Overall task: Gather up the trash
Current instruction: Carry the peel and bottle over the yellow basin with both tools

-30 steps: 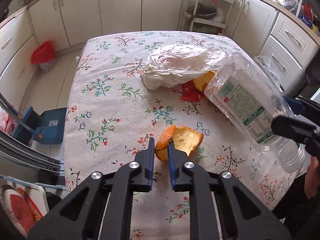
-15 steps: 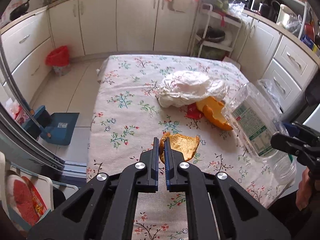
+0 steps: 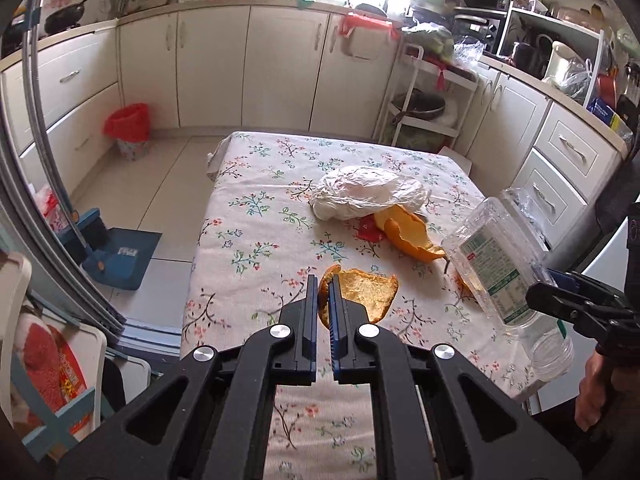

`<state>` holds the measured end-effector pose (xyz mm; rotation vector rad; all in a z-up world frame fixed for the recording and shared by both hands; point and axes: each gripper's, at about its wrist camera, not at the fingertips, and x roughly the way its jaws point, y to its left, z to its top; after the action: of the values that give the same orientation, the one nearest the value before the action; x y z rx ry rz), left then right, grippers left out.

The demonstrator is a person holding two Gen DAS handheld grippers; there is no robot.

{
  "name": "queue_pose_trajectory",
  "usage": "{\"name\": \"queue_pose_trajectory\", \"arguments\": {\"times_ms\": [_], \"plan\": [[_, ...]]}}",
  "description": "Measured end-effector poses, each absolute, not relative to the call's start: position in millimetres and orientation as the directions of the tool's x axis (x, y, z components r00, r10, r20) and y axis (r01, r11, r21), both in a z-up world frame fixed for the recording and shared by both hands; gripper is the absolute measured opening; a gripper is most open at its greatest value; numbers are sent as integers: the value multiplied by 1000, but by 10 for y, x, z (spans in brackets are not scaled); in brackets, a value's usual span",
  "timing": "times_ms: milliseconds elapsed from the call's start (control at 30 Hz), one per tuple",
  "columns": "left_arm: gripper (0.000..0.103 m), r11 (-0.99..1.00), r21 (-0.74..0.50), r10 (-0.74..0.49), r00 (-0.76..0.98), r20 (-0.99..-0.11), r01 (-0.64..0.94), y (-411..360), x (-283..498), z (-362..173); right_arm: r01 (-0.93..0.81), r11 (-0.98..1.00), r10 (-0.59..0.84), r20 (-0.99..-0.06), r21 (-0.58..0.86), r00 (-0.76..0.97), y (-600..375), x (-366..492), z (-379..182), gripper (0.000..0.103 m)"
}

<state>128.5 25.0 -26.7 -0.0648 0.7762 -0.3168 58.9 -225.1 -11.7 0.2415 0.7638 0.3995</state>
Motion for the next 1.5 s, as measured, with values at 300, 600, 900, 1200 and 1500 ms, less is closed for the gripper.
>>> {"name": "queue_pose_trajectory", "arguments": {"times_ms": [300,600,900,1200,1500], "plan": [[5,951,-213,-308,707,-637,223,400,744,-244,-193,885,432,-592,424,680,-2391,78,-204,56],[5,955,-186,-296,722,-626,230,359,283,-280,-165,872,435,-576,461,692,-2424,-256,-248,56],[5,961,-155,-276,732,-623,231,306,-42,-306,-171,867,447,-577,468,684,-2385,-460,-290,56],[5,962,-114,-262,730,-631,246,183,-348,-350,-179,864,457,-584,470,671,-2349,-703,-329,56],[5,955,-89,-270,704,-657,283,55,-627,-441,-190,861,469,-594,471,654,-2307,-933,-366,56]]}}
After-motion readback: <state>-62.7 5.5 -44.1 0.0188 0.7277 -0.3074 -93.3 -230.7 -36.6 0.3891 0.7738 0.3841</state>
